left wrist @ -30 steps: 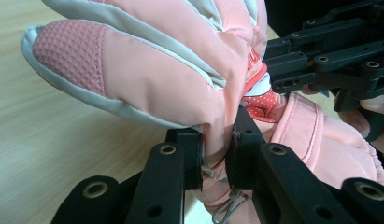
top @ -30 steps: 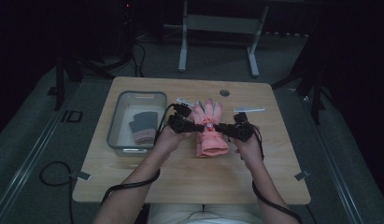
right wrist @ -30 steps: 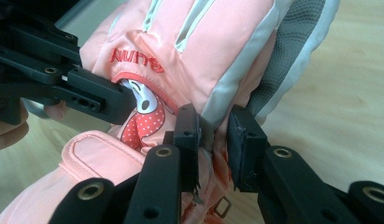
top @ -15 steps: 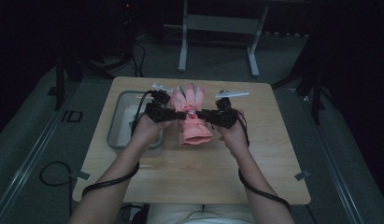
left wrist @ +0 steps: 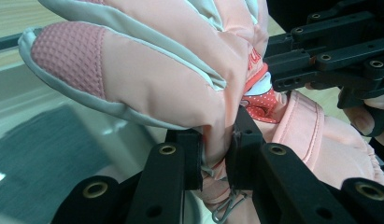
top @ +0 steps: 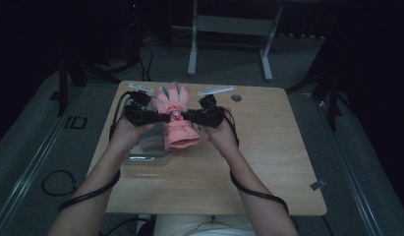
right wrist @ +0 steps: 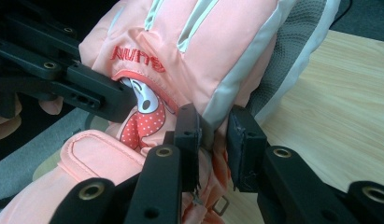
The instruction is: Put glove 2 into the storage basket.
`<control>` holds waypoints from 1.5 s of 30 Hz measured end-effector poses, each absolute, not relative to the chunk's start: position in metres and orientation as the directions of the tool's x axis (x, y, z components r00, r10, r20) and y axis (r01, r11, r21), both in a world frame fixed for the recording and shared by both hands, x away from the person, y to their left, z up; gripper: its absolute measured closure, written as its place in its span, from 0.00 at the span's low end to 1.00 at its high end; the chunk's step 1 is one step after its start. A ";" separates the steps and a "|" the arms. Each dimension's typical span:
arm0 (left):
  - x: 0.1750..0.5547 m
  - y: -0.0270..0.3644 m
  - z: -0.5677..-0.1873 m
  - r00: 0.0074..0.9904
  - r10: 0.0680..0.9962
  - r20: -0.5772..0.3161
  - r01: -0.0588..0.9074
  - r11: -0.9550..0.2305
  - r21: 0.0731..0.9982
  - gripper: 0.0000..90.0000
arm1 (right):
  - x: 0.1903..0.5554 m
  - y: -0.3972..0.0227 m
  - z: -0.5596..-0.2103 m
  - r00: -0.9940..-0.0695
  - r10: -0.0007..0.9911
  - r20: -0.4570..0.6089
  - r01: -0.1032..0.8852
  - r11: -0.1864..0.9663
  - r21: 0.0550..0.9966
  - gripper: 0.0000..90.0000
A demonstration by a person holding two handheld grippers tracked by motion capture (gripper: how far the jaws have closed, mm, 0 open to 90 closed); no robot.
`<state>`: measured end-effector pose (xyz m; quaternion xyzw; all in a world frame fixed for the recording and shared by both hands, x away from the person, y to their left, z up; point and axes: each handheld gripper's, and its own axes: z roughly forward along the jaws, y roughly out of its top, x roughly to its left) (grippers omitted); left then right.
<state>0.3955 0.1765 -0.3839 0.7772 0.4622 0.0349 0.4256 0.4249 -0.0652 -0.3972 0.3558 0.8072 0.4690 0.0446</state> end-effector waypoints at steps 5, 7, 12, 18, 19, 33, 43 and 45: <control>0.392 0.202 -0.387 0.536 0.769 -0.348 0.706 -0.182 0.684 0.86 | 0.429 -0.035 -0.398 -0.762 0.596 0.255 0.525 0.337 0.781 0.84; 0.390 0.212 -0.387 0.524 0.779 -0.345 0.711 -0.176 0.681 0.86 | 0.430 -0.026 -0.399 -0.767 0.587 0.260 0.526 0.342 0.779 0.84; 0.392 0.237 -0.393 0.480 0.801 -0.358 0.729 -0.138 0.670 0.86 | 0.439 0.005 -0.402 -0.785 0.565 0.252 0.519 0.379 0.766 0.84; 0.400 0.258 -0.407 0.442 0.814 -0.377 0.750 -0.104 0.654 0.86 | 0.452 0.032 -0.413 -0.793 0.559 0.244 0.522 0.414 0.746 0.84; 0.403 0.260 -0.411 0.441 0.811 -0.384 0.751 -0.099 0.653 0.86 | 0.453 0.034 -0.414 -0.792 0.561 0.241 0.522 0.418 0.743 0.84; 0.422 0.256 -0.461 0.417 0.804 -0.425 0.793 -0.094 0.602 0.86 | 0.470 0.039 -0.454 -0.755 0.609 0.245 0.581 0.447 0.681 0.84; 0.432 0.252 -0.486 0.341 0.822 -0.456 0.849 -0.062 0.524 0.86 | 0.477 0.042 -0.479 -0.726 0.643 0.243 0.627 0.474 0.618 0.83; 0.434 0.250 -0.486 0.330 0.832 -0.446 0.854 -0.062 0.516 0.85 | 0.477 0.043 -0.481 -0.722 0.652 0.233 0.629 0.477 0.614 0.82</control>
